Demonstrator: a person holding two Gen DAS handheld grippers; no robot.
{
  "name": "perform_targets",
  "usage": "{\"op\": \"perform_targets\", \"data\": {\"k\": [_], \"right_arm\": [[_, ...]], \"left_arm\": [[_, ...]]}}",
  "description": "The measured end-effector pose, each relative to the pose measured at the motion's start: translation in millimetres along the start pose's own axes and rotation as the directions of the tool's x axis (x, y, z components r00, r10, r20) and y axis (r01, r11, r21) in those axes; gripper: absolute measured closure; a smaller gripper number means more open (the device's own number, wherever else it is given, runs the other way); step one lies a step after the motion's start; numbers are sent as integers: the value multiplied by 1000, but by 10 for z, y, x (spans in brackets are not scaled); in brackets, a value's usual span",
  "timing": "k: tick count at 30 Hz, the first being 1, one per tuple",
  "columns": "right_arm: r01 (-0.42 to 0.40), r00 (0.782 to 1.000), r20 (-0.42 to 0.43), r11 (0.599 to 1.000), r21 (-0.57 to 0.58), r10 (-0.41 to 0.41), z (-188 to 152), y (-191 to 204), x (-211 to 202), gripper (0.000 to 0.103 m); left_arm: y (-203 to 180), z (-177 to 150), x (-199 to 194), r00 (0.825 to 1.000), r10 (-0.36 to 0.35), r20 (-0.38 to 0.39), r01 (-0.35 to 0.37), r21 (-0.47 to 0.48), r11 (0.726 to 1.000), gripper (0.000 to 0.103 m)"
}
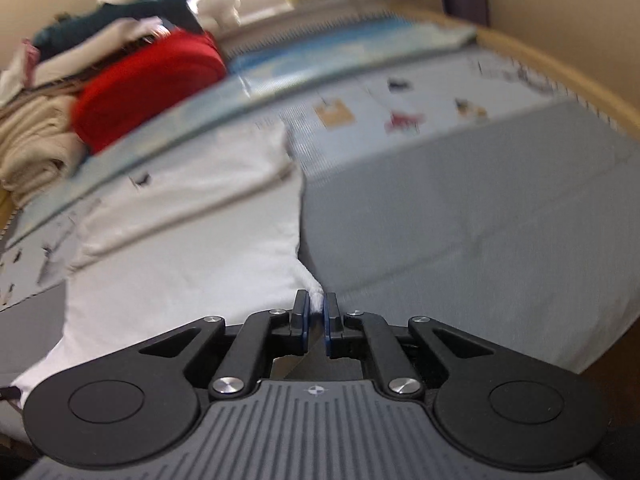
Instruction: Fold small clothes
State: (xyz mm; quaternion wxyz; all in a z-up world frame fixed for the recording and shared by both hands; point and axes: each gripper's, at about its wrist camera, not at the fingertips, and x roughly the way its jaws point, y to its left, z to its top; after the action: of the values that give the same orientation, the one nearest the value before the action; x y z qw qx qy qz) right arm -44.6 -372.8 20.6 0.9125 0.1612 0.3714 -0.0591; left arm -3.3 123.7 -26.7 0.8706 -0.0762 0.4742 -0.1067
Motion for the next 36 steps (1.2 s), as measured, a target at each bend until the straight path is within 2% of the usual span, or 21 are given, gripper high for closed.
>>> {"op": "perform_targets", "data": {"k": [7,11,14,16,19,22,26,28,31,34,35,36], "right_arm": [[-74,994,74,997,-33,76,118,-12,-813,97],[-126,987,96,992,-17,127,87,-64,-1430,97],[-130,985,113,991,-12,130,72,-110,-1729,97],[-128,988,95,992,17,125,130,-122,-1723,97],[-94,993,78,996,2,94,251,-61,-1517,97],[-79,996,46,997,-15,80,450,26,-1126,97],[-51,998,-25,999,-2,51,794,178,-372,97],[-15,998,-58,1000,-22,14,995,233,51,97],[20,990,-138,1000,-1,-20,1261,186,680,97],[39,976,-215,999,8,-36,1394,124,1259,97],[45,972,-230,999,5,-42,1399,106,1419,96],[48,970,-240,999,13,-43,1394,69,1551,95]], "left_arm": [[-104,-56,-809,995,-81,63,77,67,995,97],[-97,-224,-1423,981,-165,102,155,100,983,97],[-27,-215,-1577,977,-185,106,178,67,982,97],[6,-102,-1512,975,-195,104,192,40,981,97],[60,200,-1232,977,-190,93,189,17,982,97],[175,648,-693,979,-195,55,197,-46,979,97],[305,1283,154,991,-130,-19,128,-72,989,97],[371,1535,596,996,-57,-68,53,-57,997,97],[469,1713,1078,991,-8,-135,-2,-70,998,97],[549,1818,1372,982,-30,-187,2,-148,989,94],[566,1862,1411,983,-32,-182,2,-162,987,91],[591,1902,1432,986,-25,-164,-3,-172,985,80]]}}
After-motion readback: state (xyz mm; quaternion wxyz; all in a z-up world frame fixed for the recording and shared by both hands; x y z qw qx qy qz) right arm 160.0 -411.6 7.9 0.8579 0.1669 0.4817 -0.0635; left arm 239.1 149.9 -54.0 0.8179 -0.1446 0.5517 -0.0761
